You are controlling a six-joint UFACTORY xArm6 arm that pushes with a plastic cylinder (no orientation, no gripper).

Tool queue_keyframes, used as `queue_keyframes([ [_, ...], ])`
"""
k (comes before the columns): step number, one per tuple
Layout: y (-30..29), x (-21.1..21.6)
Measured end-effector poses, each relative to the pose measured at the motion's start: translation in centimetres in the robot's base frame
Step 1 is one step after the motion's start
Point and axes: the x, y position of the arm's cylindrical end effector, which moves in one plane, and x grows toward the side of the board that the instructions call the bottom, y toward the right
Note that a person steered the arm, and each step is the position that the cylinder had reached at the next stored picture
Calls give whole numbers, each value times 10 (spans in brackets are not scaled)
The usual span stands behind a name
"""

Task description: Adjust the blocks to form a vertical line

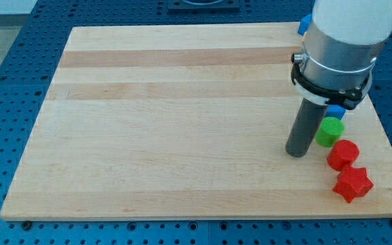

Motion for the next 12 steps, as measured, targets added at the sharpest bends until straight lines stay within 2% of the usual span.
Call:
queue_keyframes([
  [7,35,-22],
  [10,24,-23],
  [12,22,-38],
])
